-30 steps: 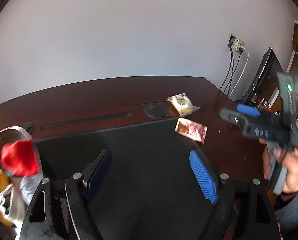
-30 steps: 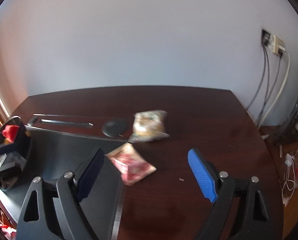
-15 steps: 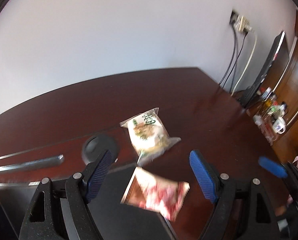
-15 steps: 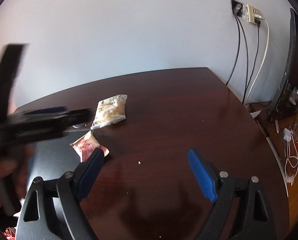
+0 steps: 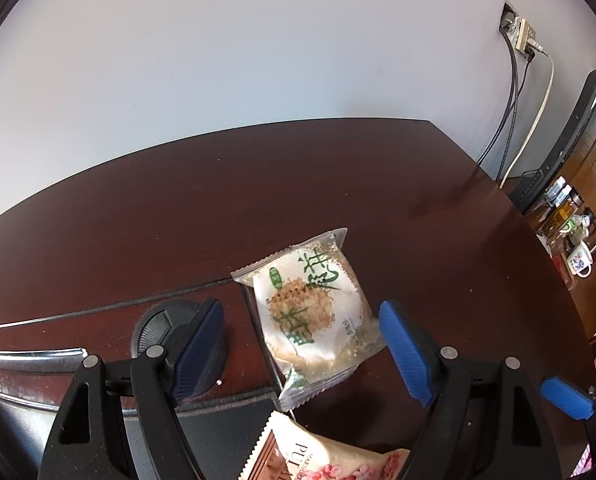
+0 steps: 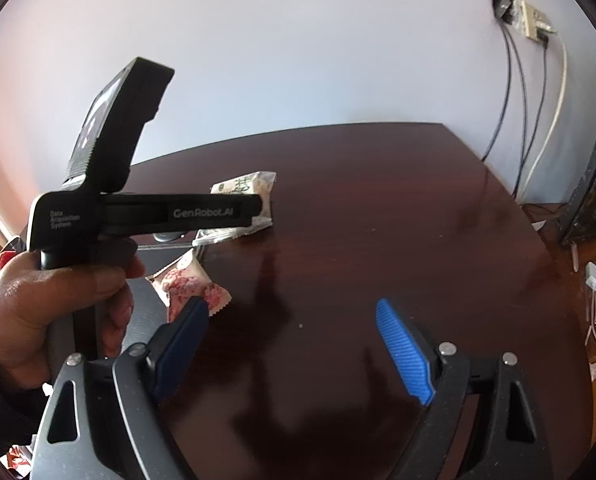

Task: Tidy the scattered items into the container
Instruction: 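Grasp the white bread packet with the left gripper while the right grasps the pink candy packet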

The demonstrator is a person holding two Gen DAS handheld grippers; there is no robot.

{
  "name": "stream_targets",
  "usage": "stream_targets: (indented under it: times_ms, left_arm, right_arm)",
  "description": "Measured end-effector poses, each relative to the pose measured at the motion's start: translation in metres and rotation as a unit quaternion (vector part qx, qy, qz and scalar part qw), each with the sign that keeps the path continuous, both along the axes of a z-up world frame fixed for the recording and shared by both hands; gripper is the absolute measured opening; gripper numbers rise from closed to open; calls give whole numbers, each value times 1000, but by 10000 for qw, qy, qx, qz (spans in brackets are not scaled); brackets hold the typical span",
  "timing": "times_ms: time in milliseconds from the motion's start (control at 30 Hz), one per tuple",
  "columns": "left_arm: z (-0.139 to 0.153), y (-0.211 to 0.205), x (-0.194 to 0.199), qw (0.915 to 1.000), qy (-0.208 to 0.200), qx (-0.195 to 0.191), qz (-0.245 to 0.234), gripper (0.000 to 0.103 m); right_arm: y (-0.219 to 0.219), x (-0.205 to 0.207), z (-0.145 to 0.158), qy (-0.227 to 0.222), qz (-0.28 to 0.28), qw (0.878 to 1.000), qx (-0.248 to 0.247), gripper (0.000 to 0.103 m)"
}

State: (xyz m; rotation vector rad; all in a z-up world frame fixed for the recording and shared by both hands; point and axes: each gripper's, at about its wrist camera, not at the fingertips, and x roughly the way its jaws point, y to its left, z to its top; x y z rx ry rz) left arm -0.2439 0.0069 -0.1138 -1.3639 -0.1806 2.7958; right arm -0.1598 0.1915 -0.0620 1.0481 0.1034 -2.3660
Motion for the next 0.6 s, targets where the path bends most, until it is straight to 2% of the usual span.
stream_targets:
  times_ms: [67,100,267,367,600]
  left_arm:
    - [-3,-1,1,9998,-43,145,-119,62]
    - [-4,-1,2,9997,-59,193,-168,60]
    - [-3,1,7,9994,-57,211,-253,59]
    - [-3,0,9,9993,-41,247,-282,58]
    - [-3,-4,2,9991,34,186,-371,54]
  right_arm:
    - [-6,0,-1,-32,179,9998,16,88]
    - [-10,0,-1,-10,280,9996,63,88]
    - [-30,1,2,16,838,9962,232,88]
    - [-33,4,3,72,951,9950,300,88]
    - [-33,3,-6,-111,983,9948,240,88]
